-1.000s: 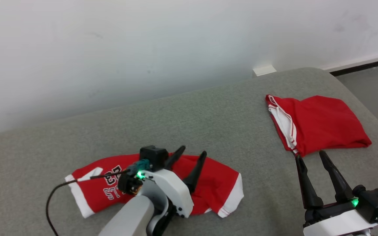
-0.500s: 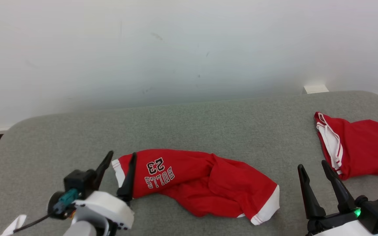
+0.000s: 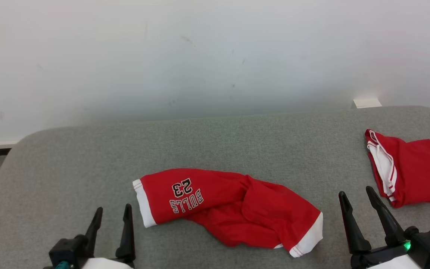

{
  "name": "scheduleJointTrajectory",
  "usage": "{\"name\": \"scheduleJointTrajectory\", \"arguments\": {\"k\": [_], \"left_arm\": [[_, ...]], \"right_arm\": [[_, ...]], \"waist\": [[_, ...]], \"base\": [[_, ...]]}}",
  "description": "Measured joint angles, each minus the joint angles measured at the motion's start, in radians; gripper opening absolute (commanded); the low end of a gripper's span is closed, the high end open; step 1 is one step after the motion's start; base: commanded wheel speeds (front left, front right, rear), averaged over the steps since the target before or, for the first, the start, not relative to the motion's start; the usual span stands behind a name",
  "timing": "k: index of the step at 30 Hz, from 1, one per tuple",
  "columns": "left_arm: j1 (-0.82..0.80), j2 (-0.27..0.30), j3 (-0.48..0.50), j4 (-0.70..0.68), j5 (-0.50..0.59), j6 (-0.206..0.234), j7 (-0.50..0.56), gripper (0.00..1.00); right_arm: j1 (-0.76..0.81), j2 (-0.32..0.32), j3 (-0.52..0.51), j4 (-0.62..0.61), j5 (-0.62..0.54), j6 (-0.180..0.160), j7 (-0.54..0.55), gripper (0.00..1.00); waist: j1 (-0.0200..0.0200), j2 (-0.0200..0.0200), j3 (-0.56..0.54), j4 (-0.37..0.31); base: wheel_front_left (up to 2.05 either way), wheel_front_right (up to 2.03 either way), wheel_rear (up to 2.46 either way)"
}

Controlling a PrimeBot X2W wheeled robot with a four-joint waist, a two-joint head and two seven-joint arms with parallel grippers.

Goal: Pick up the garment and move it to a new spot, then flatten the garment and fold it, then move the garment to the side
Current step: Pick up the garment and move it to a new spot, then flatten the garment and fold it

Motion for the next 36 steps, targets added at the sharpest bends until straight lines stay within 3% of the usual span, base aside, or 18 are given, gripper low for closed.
{"name": "scheduleJointTrajectory", "arguments": {"k": [16, 27, 36], "left_arm": [[0.018, -0.074, 0.052, 0.028, 0.067, -0.077, 0.000, 1.00], [-0.037, -0.115, -0.091, 0.186, 0.058, -0.198, 0.112, 1.00], [-0.098, -0.152, -0.171, 0.317, 0.040, -0.231, 0.195, 1.00]], "right_arm": [[-0.008, -0.004, 0.022, 0.013, 0.002, 0.000, 0.000, 1.00], [-0.022, -0.004, -0.013, 0.030, -0.005, 0.000, 0.000, 1.00], [-0.045, 0.005, -0.017, 0.034, -0.005, 0.000, 0.000, 1.00]], "waist": [[0.0000, 0.0000, -0.008, -0.009], [0.0000, 0.0000, 0.020, -0.054], [0.0000, 0.0000, 0.062, -0.145]], "base": [[0.00, 0.00, 0.00], [0.00, 0.00, 0.00], [0.00, 0.00, 0.00]]}}
